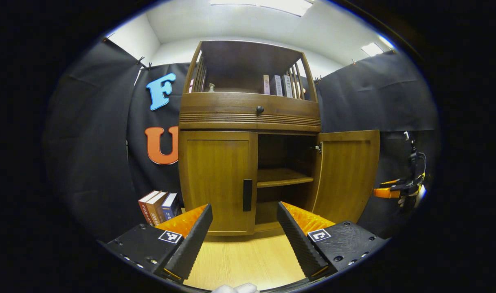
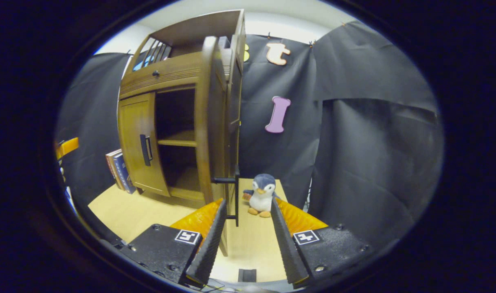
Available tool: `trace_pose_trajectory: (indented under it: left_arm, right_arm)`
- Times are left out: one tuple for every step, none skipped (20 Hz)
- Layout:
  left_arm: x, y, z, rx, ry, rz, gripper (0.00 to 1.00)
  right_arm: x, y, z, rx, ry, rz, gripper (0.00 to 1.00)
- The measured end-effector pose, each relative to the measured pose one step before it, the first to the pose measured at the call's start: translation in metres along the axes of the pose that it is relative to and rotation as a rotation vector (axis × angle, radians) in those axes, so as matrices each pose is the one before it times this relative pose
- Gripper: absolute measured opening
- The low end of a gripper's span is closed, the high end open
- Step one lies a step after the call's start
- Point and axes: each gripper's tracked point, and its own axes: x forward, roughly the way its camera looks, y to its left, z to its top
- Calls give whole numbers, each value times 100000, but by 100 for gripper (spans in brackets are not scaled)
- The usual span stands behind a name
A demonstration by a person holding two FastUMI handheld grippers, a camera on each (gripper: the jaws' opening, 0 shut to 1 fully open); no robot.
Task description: Open the right door of the double-door shoe cabinet with the right hand, and open the left door with the left hand.
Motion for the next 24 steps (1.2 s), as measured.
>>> trace_pose_trajectory:
  left_arm:
    - [9, 230, -116, 13, 35, -542, 96]
    - [-3, 228, -67, -14, 173, -584, 96]
    - [-32, 233, -121, -120, 329, -681, 96]
    - [-49, 246, -64, -117, 317, -517, 96]
    - [-60, 164, -36, -46, 95, -443, 96]
    - [-9, 292, -18, 168, -31, -195, 96]
    - [-81, 286, -16, 198, 70, -2, 100]
    - [13, 254, -15, 36, -9, -32, 96]
    - [-52, 111, -151, 38, 218, -1, 100]
    - [30, 240, -213, 12, 459, 205, 96]
    - [-30, 240, -94, 78, 308, 106, 96]
    - [-21, 270, -91, 213, 212, 322, 96]
    - [-158, 209, -49, 271, 31, 485, 96]
    - [-78, 306, -49, 527, 62, 790, 100]
    - [-121, 376, -17, 698, 9, 1002, 96]
    - [55, 284, -43, 630, -116, 913, 96]
    - [21, 298, -189, 502, 184, 1203, 96]
    - [205, 208, -232, 70, 263, 700, 96]
    - [205, -30, -338, -140, 755, 335, 96]
    - [331, 32, -359, -194, 982, 295, 96]
    - [364, -46, -339, -130, 972, 253, 96]
    - [581, -64, -225, -309, 586, 233, 96]
    - [592, -183, -190, -516, 231, -49, 96]
    - [905, -191, -114, -494, -97, -174, 96]
  right_arm:
    - [-797, 498, 879, -2043, -1957, -2274, 70]
    - [-784, 815, 959, -1597, -2282, -1302, 70]
    - [-1027, 1013, 764, -880, -1933, -935, 72]
    - [-816, 1150, 851, 81, -2015, -620, 70]
    - [-451, 1186, 878, 551, -1908, -174, 70]
    - [-332, 1026, 487, 1214, -712, -839, 70]
    - [-109, 1246, 164, 1222, -446, 337, 74]
    - [-458, 1447, 554, 1036, -1241, 684, 87]
    - [68, 1393, 558, 760, -1191, 694, 100]
    - [290, 1194, 47, -323, -185, 438, 97]
    - [25, 1047, -248, -672, 12, 75, 100]
    - [198, 1030, -161, -76, -272, -615, 100]
    - [183, 985, -285, 1070, 212, -443, 100]
    - [112, 1182, -508, 1734, 489, 502, 100]
    - [251, 871, -573, 685, 563, 153, 100]
    - [135, 858, -339, 1273, 227, -920, 100]
    - [113, 878, -461, 1625, 356, 53, 100]
    - [234, 1142, -352, 1320, 603, 1491, 100]
    - [141, 1060, -415, 363, 1071, 2094, 100]
    - [249, 603, -162, -669, 988, 1336, 100]
    - [176, 152, 191, -607, 437, 642, 100]
    - [137, -1, 314, -304, -1, 569, 100]
    - [139, -60, 221, -325, 360, 818, 100]
    - [138, 16, 102, -227, 597, 347, 100]
